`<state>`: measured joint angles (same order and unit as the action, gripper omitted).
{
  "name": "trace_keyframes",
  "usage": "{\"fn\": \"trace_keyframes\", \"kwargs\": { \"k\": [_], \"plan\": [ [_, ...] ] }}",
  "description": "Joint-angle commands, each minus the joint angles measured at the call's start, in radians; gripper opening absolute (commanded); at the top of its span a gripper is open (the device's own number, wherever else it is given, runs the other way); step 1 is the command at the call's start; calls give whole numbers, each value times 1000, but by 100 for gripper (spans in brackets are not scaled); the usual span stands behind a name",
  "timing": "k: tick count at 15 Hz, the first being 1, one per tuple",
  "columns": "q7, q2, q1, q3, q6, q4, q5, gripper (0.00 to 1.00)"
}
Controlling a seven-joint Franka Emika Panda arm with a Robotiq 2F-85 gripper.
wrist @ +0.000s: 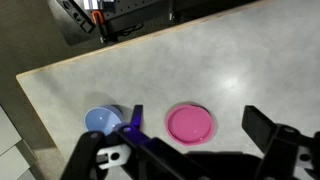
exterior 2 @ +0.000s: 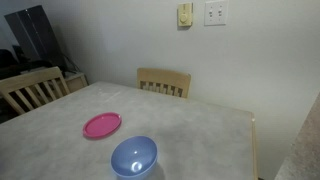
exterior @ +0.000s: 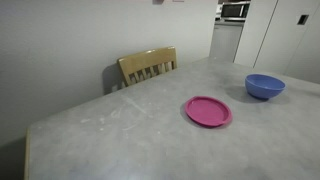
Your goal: Put the pink lid on the blue bowl
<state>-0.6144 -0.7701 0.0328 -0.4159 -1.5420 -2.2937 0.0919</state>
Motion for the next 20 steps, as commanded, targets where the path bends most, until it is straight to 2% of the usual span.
{"fn": "trace_keyframes", "kwargs": {
  "k": [1, 4, 10, 13, 20],
  "plan": [
    [-9, 6, 14, 9, 1, 3, -8, 100],
    [-29, 63, -3, -26, -42, 17, -40, 100],
    [-50, 171, 7, -27, -283, -38, -43, 100],
    [-51, 244, 17, 1, -364, -78, -41, 100],
    [11, 397, 48, 72, -463, -120, -26, 100]
  ]
}}
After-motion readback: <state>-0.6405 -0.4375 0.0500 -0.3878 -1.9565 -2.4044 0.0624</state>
